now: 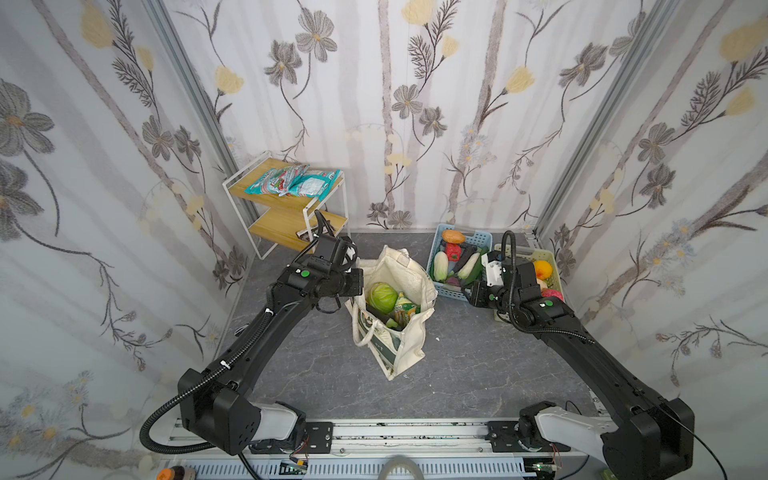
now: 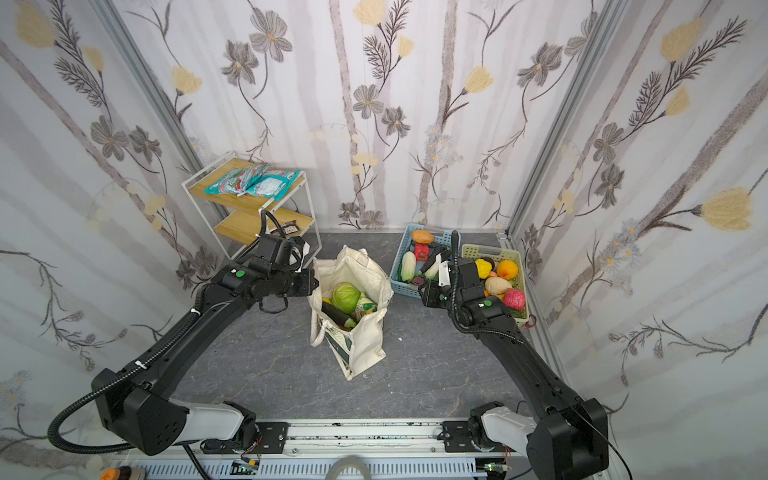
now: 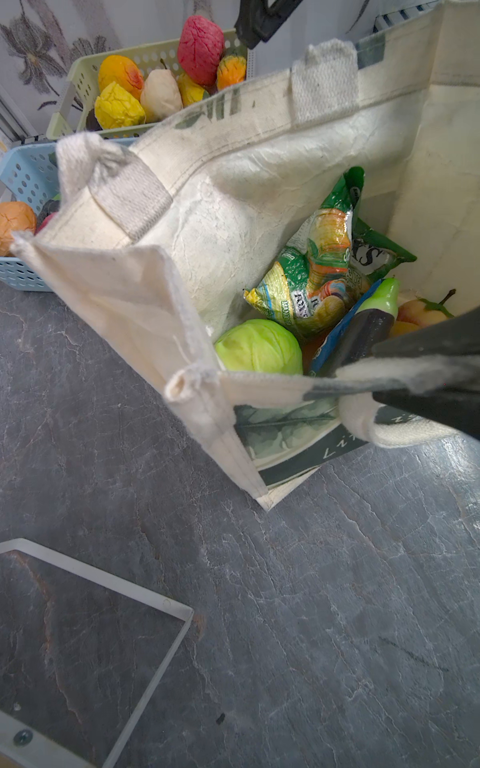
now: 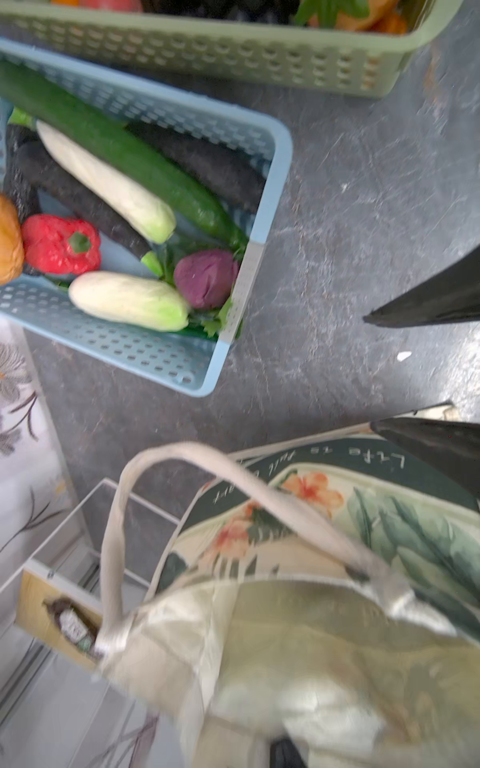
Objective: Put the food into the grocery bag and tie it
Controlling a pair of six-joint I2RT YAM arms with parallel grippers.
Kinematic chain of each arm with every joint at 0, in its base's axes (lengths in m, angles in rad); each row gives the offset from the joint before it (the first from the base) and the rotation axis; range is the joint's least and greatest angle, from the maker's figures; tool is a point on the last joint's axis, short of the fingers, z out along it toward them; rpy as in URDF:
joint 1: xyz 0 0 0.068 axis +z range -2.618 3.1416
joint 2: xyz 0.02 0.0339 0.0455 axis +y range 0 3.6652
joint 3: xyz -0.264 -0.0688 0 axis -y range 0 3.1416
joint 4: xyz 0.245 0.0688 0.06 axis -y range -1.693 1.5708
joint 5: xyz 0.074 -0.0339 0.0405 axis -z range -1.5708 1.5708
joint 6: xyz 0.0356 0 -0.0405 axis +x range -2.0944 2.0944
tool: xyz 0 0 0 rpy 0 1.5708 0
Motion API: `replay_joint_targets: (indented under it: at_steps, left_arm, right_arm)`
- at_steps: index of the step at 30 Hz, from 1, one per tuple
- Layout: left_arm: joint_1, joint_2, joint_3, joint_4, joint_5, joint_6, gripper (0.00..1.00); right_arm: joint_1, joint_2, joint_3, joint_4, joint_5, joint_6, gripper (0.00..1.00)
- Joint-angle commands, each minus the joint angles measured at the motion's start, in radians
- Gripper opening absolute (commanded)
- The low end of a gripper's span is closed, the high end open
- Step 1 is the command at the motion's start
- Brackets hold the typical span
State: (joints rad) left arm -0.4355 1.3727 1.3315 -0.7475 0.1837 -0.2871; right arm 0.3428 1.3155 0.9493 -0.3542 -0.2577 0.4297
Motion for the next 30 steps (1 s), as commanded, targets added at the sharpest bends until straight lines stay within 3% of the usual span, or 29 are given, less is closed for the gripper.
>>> replay_joint_targets:
  at_steps: [1,14,17,22,30]
  left_arm:
    - [0.000,0.009,0.011,0.020,0.009,-0.007,0.00]
    - [0.001,0.007,0.005,0.026,0.010,-0.003,0.00]
    - [0.001,0.009,0.006,0.028,0.011,-0.003,0.00]
    - [0.000,0.022,0.011,0.043,0.021,-0.010,0.00]
    - [-0.011,0.065,0.041,0.077,0.040,-0.015,0.00]
  right_arm:
    - [0.041,-0.010,0.014,0.115,-0.095,0.062,0.39]
    - [0.176,0.110,0.065,0.135,-0.094,0.084,0.39]
    - [0.180,0.115,0.065,0.129,-0.095,0.082,0.34]
    - [0.193,0.095,0.055,0.144,-0.136,0.090,0.10]
    - [0.219,-0.010,0.010,0.136,-0.160,0.129,0.03]
